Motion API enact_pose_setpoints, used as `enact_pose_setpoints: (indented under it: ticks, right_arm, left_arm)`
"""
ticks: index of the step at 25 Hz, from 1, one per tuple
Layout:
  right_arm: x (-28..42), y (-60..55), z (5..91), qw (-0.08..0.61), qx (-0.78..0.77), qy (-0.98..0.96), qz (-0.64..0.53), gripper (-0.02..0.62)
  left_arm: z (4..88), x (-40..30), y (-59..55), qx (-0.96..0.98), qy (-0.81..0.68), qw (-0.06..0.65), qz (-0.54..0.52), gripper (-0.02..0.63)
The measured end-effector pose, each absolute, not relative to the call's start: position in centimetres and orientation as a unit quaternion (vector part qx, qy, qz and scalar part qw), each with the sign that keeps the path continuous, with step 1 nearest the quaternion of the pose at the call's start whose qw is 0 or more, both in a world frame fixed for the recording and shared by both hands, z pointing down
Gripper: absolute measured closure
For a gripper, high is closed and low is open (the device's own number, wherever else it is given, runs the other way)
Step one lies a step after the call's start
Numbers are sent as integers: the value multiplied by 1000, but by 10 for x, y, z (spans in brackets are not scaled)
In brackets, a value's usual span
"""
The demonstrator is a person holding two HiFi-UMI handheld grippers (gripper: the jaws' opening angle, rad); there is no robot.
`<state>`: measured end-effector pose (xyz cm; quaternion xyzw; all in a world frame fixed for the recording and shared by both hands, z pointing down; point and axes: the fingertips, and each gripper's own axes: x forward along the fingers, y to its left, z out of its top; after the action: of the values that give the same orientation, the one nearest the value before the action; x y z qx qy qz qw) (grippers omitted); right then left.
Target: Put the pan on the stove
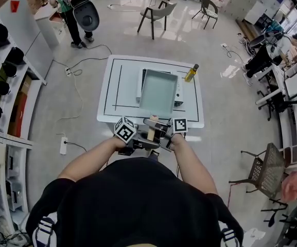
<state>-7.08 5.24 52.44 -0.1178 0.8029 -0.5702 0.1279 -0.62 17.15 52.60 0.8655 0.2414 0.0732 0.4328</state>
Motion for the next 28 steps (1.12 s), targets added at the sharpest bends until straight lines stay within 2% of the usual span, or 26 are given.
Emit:
enact_pose_setpoints:
  ticks: [28]
  right_arm:
    - [-8, -34, 553, 112, -81, 789, -599, 419]
  left_arm:
    - [549, 65, 81, 863, 201, 458, 65, 462]
